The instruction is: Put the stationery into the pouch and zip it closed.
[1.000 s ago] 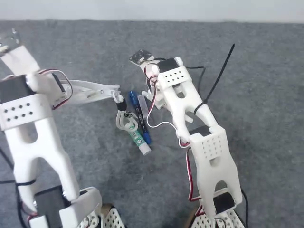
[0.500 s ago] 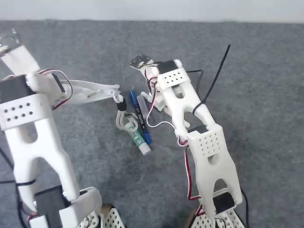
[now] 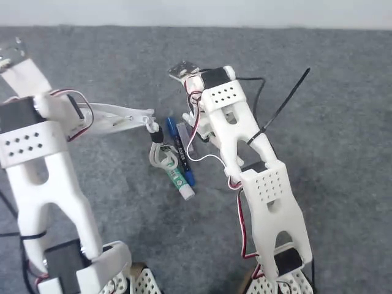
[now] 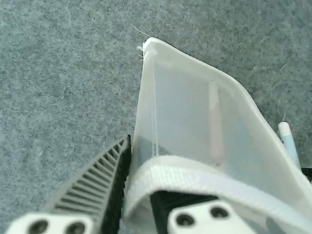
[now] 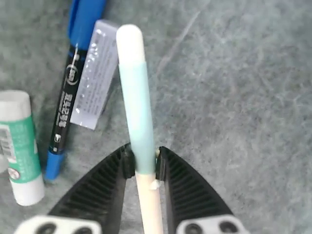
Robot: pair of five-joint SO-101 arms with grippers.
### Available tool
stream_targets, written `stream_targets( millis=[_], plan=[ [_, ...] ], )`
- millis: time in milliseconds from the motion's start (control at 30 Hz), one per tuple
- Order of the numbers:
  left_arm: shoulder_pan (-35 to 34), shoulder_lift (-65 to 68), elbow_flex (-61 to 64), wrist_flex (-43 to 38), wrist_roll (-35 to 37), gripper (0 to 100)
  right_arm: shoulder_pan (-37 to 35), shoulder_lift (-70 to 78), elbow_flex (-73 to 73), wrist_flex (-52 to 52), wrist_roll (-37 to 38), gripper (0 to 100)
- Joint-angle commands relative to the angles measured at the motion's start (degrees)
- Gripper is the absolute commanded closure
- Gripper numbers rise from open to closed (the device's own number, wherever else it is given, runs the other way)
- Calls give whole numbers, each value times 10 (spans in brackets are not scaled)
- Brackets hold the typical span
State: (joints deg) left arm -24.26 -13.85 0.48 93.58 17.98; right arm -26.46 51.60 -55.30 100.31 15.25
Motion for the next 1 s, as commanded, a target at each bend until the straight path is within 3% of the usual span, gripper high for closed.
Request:
stream_targets(
  millis=[0, 467, 967],
  plan=[
    [0, -2, 0, -14, 2, 990, 3, -36, -33, 26, -31, 993],
    [2, -2, 0, -20, 2, 990, -45, -291, 185, 25, -68, 993],
    [2, -2, 0, -21, 2, 990, -134, -504, 280, 2, -145, 993]
  ],
)
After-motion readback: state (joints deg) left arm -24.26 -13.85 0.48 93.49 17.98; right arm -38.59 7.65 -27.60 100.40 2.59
